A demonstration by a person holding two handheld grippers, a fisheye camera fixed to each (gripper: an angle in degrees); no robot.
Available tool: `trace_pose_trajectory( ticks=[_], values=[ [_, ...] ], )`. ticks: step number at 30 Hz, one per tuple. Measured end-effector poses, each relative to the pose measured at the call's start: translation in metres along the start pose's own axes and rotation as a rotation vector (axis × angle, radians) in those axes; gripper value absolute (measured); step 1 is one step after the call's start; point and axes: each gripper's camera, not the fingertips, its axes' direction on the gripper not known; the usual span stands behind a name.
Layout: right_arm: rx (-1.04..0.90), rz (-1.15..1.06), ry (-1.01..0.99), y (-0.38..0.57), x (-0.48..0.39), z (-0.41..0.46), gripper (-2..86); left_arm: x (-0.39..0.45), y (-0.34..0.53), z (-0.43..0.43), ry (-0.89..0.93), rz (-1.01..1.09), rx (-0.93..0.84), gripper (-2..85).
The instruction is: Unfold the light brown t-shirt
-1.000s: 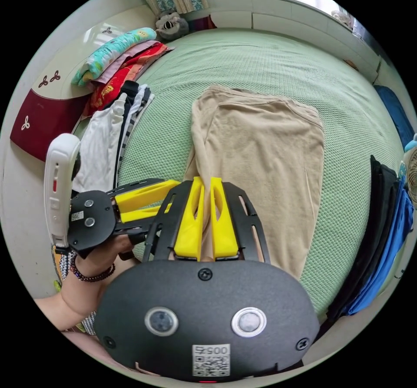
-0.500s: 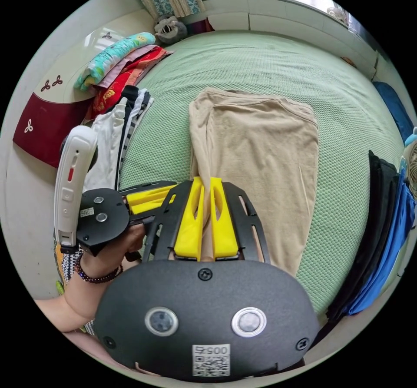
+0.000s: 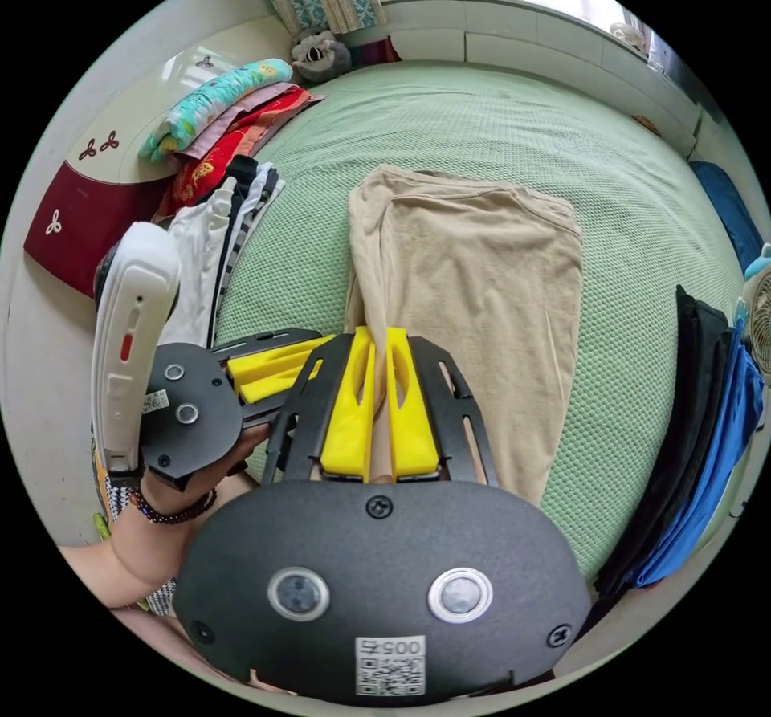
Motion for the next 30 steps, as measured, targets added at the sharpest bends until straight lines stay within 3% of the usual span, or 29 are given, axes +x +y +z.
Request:
trace_pose_trajectory(
  ticks=[15,21,26,30],
  values=[
    [-0.130,-0.017,0.059,0.003,-0.013,0.032,-1.5,0.021,0.018,0.002,-0.001,0.039,0.093,4.9],
    [-0.112,-0.055,0.063,0.011,-0.018,0.030,-1.3,0.027,0.004,-0.005,-0.012,0.121,-0.014,4.9],
    [-0.089,-0.091,0.099,0.020,-0.025,0.025,-1.3,0.017,0.018,-0.011,0.057,0.003,0.054,4.7],
    [-0.093,-0.105,0.115,0.022,-0.028,0.019,-1.4,0.030,0.014,-0.019,-0.018,0.064,0.022,4.6]
  ],
)
